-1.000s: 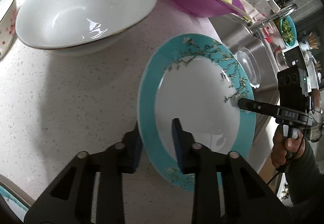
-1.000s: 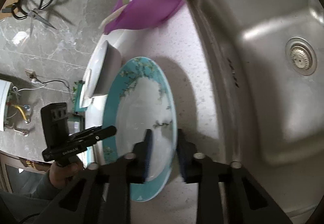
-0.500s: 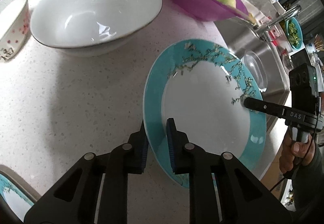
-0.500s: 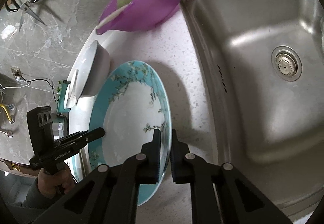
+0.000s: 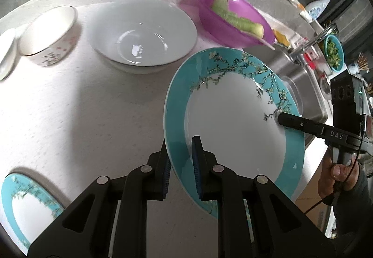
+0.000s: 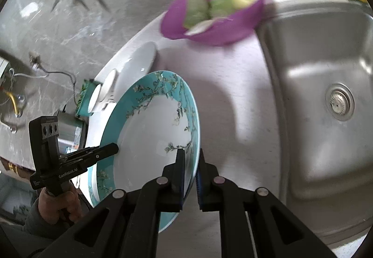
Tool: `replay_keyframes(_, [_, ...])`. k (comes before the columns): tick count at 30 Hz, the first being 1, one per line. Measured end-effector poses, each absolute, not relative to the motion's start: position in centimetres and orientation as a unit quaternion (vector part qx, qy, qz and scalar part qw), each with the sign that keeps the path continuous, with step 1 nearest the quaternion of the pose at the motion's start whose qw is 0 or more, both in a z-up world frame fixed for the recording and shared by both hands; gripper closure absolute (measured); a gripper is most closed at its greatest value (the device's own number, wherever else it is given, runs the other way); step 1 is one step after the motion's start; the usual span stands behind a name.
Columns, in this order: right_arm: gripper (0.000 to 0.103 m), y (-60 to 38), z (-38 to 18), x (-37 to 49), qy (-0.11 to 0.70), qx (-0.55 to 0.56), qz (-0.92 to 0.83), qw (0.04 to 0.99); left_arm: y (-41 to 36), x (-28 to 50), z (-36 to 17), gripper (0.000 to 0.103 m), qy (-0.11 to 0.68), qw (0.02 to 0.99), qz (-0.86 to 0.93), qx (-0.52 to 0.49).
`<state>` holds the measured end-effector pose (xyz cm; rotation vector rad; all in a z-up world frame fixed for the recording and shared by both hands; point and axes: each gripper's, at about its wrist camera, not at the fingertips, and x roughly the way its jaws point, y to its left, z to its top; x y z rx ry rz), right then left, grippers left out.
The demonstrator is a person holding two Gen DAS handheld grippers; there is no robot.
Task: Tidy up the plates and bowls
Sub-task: 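Lift the smaller teal plate with both tools toward the plate stack, then lower the smaller teal plate onto the teal plate stack with both tools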
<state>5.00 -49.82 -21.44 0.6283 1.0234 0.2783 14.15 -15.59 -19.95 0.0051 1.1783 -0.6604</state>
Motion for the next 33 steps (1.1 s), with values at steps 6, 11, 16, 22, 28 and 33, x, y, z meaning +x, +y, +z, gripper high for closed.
replay_keyframes(6, [0.091,-45.5,-19.5,5.9,0.474,0.272,0.155,0.823,-10.0,12.8,-17.7,0.088,0.527,0.798,-0.289,-0.025])
replay_keyframes(11, [0.09,-40.2,-18.6,6.9,0.476,0.245,0.186,0.824,-3.9,11.8,-16.7,0.088,0.518,0.813,-0.264,-0.039])
replay_keyframes(16, [0.09,-34.9,-18.3,7.9,0.481,0.228,0.213,0.82,2.9,10.7,-17.0,0.088,0.52,0.82,-0.234,-0.054])
replay_keyframes(22, [0.09,-28.2,-18.9,8.5,0.496,0.198,0.246,0.809,10.9,8.6,-18.5,0.088,0.528,0.822,-0.197,-0.076])
replay_keyframes(28, [0.09,-23.7,-20.3,8.5,0.511,0.181,0.262,0.798,16.7,6.9,-20.5,0.088,0.537,0.822,-0.169,-0.09])
replay_keyframes(33, [0.09,-21.4,-21.6,8.5,0.521,0.17,0.262,0.794,19.0,6.5,-22.6,0.087,0.545,0.817,-0.159,-0.096])
